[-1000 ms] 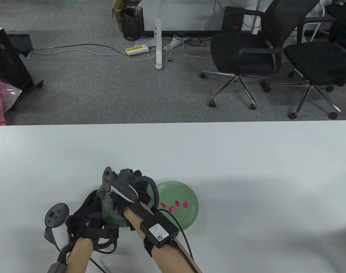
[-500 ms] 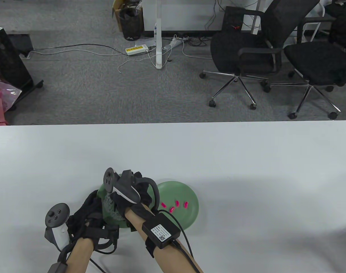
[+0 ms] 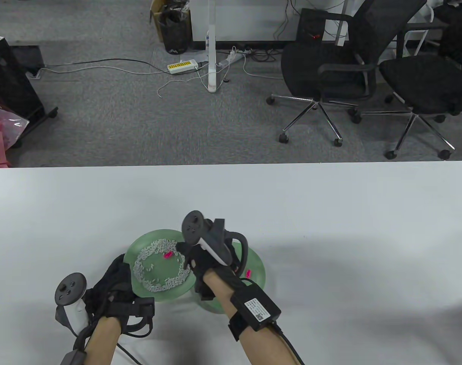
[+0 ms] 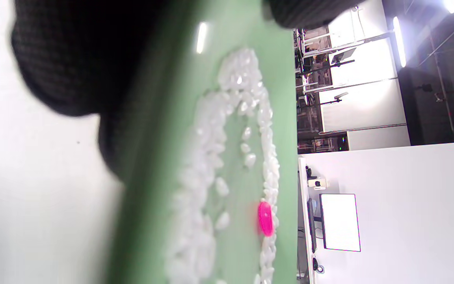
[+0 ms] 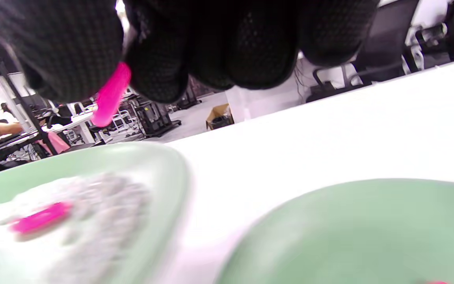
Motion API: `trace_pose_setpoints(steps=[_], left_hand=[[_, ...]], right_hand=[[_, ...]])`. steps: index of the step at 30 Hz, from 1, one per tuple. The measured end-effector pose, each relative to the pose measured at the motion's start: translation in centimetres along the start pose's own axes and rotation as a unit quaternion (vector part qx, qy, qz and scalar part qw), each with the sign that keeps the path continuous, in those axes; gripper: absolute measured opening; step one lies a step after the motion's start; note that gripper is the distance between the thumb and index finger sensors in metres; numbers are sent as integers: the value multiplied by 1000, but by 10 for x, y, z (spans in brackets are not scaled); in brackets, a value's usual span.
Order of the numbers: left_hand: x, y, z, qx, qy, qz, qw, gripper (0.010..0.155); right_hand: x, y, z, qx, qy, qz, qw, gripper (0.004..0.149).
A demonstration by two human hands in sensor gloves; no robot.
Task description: Pick gummy candy with hand pinch into plate
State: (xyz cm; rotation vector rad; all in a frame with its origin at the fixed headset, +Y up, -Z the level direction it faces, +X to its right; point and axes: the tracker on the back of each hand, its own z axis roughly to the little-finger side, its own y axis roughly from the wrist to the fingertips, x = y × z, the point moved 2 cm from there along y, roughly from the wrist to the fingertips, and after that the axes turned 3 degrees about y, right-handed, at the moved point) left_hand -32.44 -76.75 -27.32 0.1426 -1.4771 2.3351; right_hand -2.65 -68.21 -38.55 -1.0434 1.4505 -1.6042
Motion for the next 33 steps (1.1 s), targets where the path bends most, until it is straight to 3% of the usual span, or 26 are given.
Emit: trace_pose_setpoints(steps=[6, 10, 23, 28, 33], left_hand=[[0, 4, 2, 1, -1, 0, 1000, 61], [-1, 5, 2, 1, 2, 1, 1000, 61], [0, 6, 4, 7, 2, 2, 1000, 61], [1, 7, 5, 7, 2, 1, 1000, 61], [0, 7, 5, 5, 6, 2, 1000, 61]], right_hand=[[6, 12, 81, 76, 0, -10, 997, 43], [19, 15, 99, 84, -29, -8, 996, 43], [53, 14, 79, 55, -117, -26, 991, 43], [46, 13, 79, 62, -108, -3, 992, 49], [22, 1, 54, 29, -16, 63, 997, 51]])
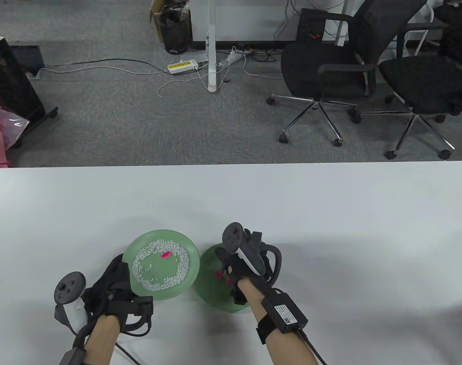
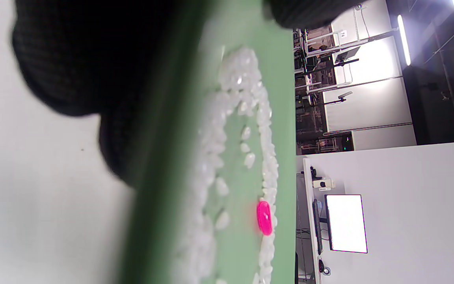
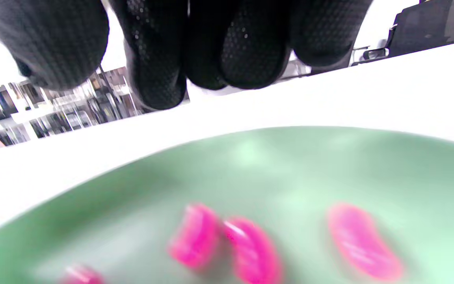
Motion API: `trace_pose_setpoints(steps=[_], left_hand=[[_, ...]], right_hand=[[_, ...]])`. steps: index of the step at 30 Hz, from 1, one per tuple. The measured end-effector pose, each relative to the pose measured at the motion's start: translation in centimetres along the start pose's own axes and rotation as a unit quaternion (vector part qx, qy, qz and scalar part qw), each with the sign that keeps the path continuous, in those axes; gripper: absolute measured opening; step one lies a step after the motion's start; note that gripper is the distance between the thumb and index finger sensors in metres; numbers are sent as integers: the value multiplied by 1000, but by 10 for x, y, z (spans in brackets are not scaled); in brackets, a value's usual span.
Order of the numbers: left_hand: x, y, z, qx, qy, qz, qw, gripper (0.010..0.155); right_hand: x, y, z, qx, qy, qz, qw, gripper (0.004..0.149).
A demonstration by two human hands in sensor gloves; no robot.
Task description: Pick gummy candy with hand pinch into plate
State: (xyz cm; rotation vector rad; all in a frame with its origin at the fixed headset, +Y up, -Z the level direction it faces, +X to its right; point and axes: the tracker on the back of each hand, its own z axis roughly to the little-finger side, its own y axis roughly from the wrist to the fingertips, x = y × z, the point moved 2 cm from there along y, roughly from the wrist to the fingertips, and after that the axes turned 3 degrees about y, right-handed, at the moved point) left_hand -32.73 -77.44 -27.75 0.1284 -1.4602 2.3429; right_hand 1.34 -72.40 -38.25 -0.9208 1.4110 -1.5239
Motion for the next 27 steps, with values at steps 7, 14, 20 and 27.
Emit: trace_pose_setpoints(steps=[7, 14, 20, 27], left_hand=[[-3, -2, -2, -14, 3, 6, 1000, 61], [-5, -5, -4, -20, 7, 8, 1000, 61], [-6, -8, -7, -29, 16, 8, 999, 60], [-7, -11, -10, -35, 27, 6, 999, 60]], right_hand=[[-8, -23, -86, -58, -12, -22, 998, 53], [12, -23, -127, -23, -104, -23, 994, 51], [21, -21, -136, -14, -144, -28, 989, 49], [28, -21, -138, -23, -158, -45, 986, 50]])
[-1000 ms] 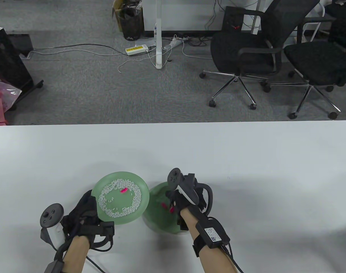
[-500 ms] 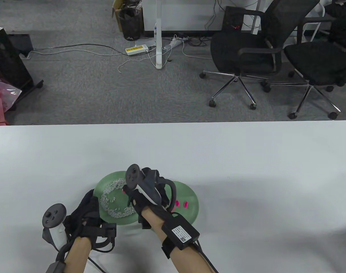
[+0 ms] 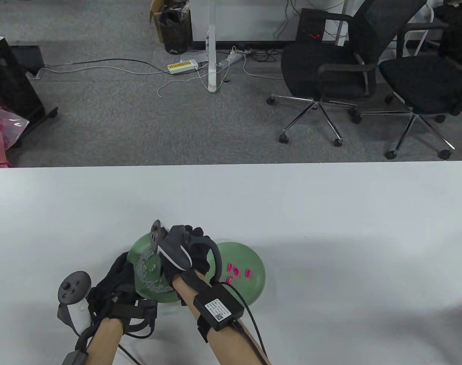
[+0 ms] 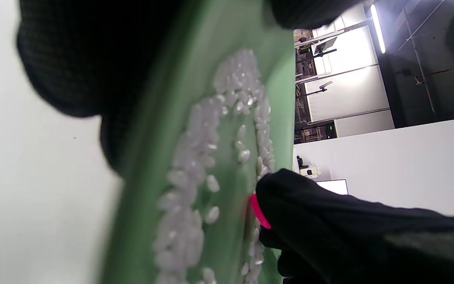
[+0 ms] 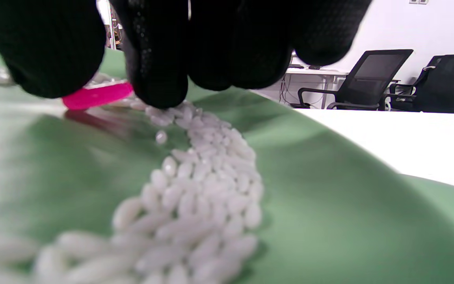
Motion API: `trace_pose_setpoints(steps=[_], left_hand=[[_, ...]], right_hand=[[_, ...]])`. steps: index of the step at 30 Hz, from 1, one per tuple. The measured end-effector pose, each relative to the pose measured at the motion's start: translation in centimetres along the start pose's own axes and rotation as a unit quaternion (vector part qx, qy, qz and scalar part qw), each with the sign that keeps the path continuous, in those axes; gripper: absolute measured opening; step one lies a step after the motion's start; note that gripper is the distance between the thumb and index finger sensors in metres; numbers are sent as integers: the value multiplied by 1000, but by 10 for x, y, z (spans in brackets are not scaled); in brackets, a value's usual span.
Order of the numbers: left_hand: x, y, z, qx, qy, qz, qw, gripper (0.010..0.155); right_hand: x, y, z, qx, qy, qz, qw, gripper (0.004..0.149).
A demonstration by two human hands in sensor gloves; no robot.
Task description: Pick gummy candy with hand pinch into plate
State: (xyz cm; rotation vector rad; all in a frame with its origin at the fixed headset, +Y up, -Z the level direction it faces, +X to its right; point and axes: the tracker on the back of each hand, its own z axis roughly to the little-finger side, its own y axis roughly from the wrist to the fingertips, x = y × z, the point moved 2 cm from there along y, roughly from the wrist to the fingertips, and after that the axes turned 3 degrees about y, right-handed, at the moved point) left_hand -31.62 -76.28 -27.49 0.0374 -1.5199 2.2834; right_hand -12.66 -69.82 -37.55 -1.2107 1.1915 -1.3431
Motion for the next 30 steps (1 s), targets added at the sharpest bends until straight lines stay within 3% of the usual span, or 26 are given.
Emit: trace_pose_setpoints(steps=[7, 12, 19, 24, 30], left_hand=[[-1, 0, 1, 1, 4, 2, 1000, 61], [2, 2, 5, 9, -8, 4, 1000, 60], [8, 6, 10, 23, -24, -7, 999, 61], [8, 8, 11, 24, -25, -6, 999, 60], [6, 9, 12, 27, -19, -3, 999, 61]], right_hand=[[3, 0, 1, -17, 22, 7, 1000, 45], [-5, -1, 19, -23, 94, 9, 995, 41], [-15, 15, 103, 41, 163, 18, 986, 41], [10, 31, 167, 106, 133, -12, 985, 40], [35, 34, 191, 97, 82, -40, 991, 39]])
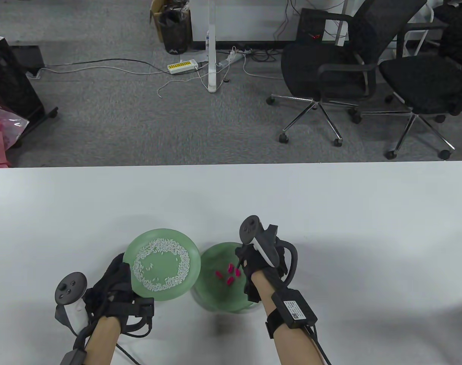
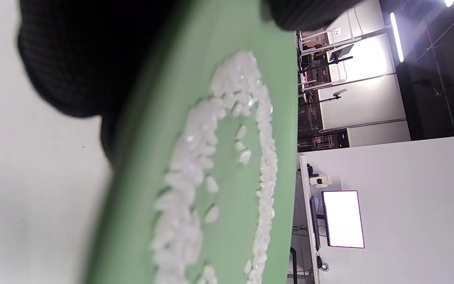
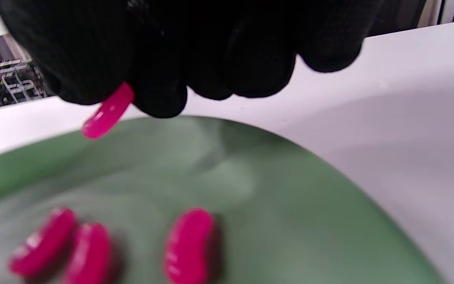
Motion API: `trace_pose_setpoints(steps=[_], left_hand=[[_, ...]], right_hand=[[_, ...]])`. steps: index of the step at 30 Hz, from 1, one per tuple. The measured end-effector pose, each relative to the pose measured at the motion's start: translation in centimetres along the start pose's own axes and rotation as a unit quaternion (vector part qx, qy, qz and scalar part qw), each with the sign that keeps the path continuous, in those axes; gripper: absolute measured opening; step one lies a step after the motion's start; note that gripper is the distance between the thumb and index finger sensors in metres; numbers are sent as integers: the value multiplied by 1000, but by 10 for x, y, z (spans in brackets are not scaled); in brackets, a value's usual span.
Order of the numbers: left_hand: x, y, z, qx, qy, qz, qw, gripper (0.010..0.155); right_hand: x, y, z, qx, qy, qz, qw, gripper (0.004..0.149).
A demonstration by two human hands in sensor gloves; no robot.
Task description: Pick gummy candy with hand pinch into plate
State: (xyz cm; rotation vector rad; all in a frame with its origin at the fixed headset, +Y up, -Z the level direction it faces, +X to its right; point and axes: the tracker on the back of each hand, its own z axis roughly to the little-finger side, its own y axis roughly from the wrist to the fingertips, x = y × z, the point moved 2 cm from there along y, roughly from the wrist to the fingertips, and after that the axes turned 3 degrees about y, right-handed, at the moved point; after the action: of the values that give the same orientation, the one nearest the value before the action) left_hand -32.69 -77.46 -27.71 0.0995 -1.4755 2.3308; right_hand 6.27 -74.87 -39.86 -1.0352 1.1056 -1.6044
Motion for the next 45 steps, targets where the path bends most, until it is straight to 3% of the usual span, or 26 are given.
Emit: trace_pose_setpoints(steps=[9, 17, 28, 37, 45], left_hand=[[1, 1, 2, 7, -4, -5, 1000, 60], [4, 4, 7, 18, -5, -16, 1000, 60], [15, 16, 25, 66, -19, -26, 997, 61], [16, 26, 37, 91, -16, -30, 995, 62], [13, 26, 37, 93, 6, -28, 995, 62]], right_hand=[[7, -5, -6, -33, -67, 25, 997, 40], [-8, -12, 3, -45, -21, 49, 998, 47], [-50, -33, 47, -94, 59, 137, 984, 71], [-50, -44, 85, -108, 64, 151, 981, 75], [-46, -48, 92, -113, 67, 147, 980, 75]])
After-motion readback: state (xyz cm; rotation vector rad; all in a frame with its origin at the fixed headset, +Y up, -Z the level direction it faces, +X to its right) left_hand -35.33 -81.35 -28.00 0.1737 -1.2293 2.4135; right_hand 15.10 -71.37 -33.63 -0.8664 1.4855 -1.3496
